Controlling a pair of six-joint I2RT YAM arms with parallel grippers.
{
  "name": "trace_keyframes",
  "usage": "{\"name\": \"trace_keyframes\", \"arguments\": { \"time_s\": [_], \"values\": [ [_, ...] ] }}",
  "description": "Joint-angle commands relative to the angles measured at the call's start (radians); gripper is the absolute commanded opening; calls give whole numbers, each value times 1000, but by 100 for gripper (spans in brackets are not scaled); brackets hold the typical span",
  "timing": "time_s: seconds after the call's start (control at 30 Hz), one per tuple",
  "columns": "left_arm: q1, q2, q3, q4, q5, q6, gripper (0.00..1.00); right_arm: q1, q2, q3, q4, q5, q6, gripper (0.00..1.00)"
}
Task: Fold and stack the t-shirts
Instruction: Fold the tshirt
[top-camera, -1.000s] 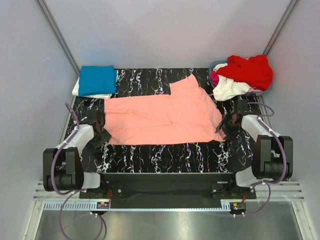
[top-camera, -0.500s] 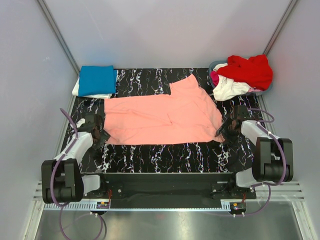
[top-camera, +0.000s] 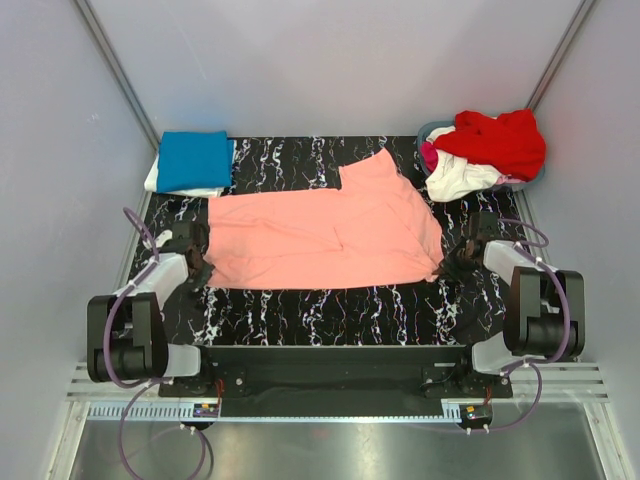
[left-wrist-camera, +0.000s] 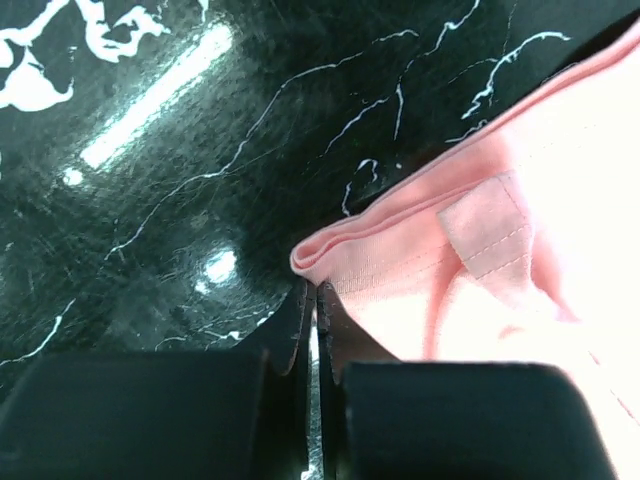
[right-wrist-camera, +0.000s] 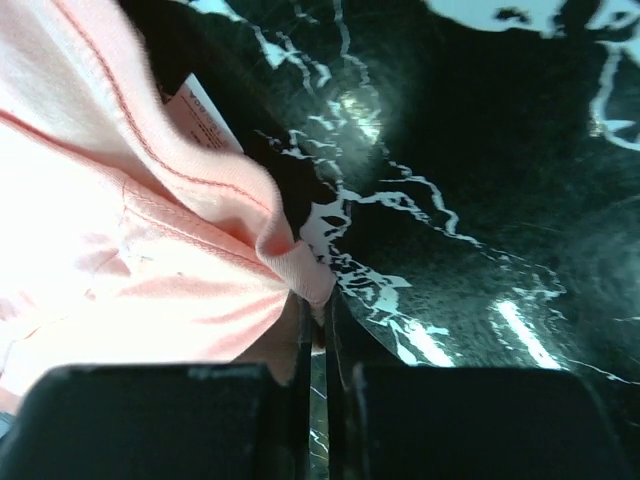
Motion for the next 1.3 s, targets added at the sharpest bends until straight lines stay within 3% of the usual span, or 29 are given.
{"name": "trace_keyframes", "arguments": {
  "time_s": [0.0, 0.27, 0.4, 0.6, 0.67, 0.73, 0.77, 0.8, 0.83, 0.87, 0.93, 0.97, 1.07, 1.2, 1.27],
  "values": [
    [10, -47, 36, -48, -43, 6, 0, -34, -49, -25, -32, 36, -8, 0],
    [51, -271, 126, -304, -85, -49, 0, -41, -346, -29, -221, 171, 89, 0],
    [54, -318, 183, -399, -83, -57, 1, -41, -416, -9, -288, 171, 118, 0],
    [59, -381, 179, -468, -72, -54, 9, -41, -455, -29, -354, 165, 137, 0],
    [60, -401, 174, -499, -63, -49, 17, -41, -475, -46, -354, 148, 143, 0],
    [60, -433, 172, -520, -43, -52, 24, -41, -485, -43, -365, 113, 146, 16],
    [60, -444, 177, -525, -23, -43, 33, -41, -488, -32, -373, 93, 149, 27],
    [62, -456, 201, -540, -14, -40, 40, -41, -491, -28, -384, 81, 149, 52],
    [62, -464, 220, -557, -17, -43, 49, -41, -501, -23, -384, 68, 147, 70],
    [63, -464, 243, -591, -23, -38, 63, -41, -505, -13, -385, 55, 147, 82],
    [67, -459, 334, -620, -44, -3, 75, -41, -508, 4, -407, 45, 140, 97],
    [67, -455, 361, -645, -49, 12, 83, -41, -511, 23, -411, 54, 134, 98],
    [68, -446, 429, -639, -38, 100, 89, -41, -529, 72, -417, 79, 101, 98],
    [68, -455, 404, -550, 35, 241, 90, -41, -520, 113, -268, -28, 10, 98],
    [68, -444, 386, -525, 49, 310, 90, -34, -439, 183, -230, -76, -12, 97]
  ]
}}
